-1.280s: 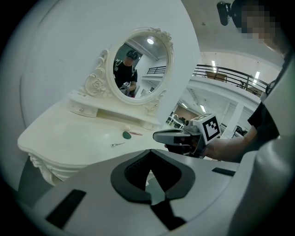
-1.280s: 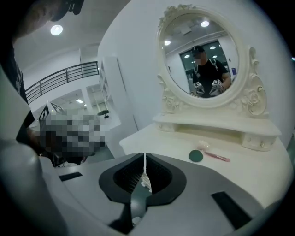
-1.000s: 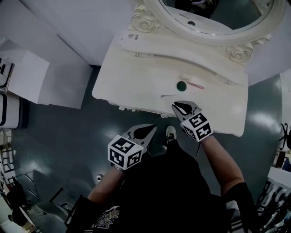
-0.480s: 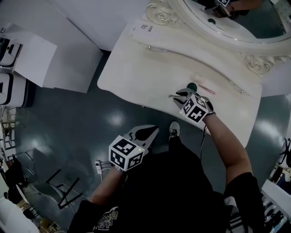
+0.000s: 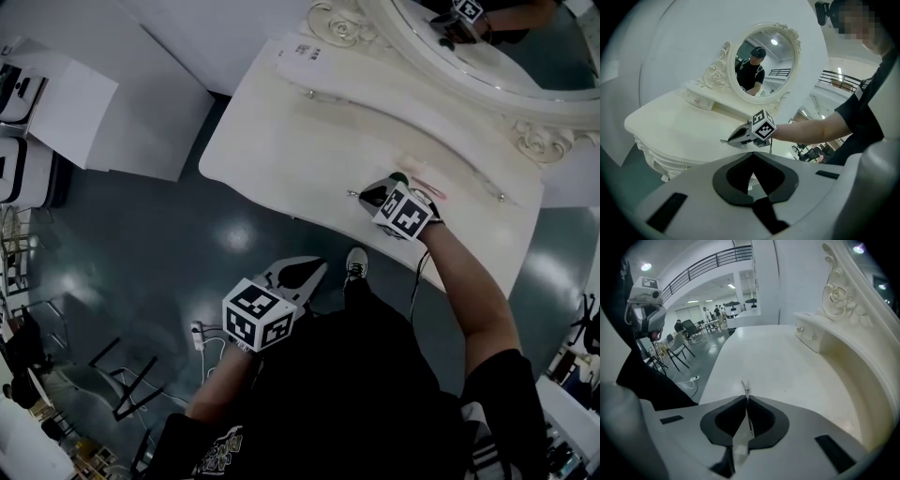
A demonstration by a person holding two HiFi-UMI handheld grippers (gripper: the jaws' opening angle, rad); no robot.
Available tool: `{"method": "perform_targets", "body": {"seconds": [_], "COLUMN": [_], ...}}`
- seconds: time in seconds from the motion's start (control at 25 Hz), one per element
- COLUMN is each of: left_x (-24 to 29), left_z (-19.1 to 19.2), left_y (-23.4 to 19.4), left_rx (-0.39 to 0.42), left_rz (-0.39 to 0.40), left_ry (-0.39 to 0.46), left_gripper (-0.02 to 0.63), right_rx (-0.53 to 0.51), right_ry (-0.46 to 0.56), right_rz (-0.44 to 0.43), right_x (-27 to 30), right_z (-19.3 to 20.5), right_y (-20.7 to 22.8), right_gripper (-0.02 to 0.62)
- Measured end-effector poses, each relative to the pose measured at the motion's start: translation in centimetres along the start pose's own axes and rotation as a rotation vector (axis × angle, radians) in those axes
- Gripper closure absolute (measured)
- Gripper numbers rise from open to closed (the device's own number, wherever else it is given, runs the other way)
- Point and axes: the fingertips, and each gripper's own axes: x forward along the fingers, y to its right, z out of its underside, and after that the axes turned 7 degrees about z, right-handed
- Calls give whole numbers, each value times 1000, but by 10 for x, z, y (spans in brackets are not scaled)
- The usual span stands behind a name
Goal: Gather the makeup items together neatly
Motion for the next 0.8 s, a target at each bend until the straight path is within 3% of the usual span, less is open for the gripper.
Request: {"method": "perform_targets", "body": {"seconds": [0.2,0.36,0.8], "left_x": [1,6,50], "left_z": [-3,-5,-8], "left_y": [0,4,30], "left_rx": [11,32,90], "left_rz": [15,48,153], "left_ry": [-10,-33,-113], "left_gripper": [598,598,598], "right_rx": [-46,5,157], "right_ry": [9,23,-88], "right_rz": [31,75,223], "right_x": [-12,-39,-130], "right_z": [1,18,154], "right_y": [-1,3,33], "right_gripper": [557,557,557]}}
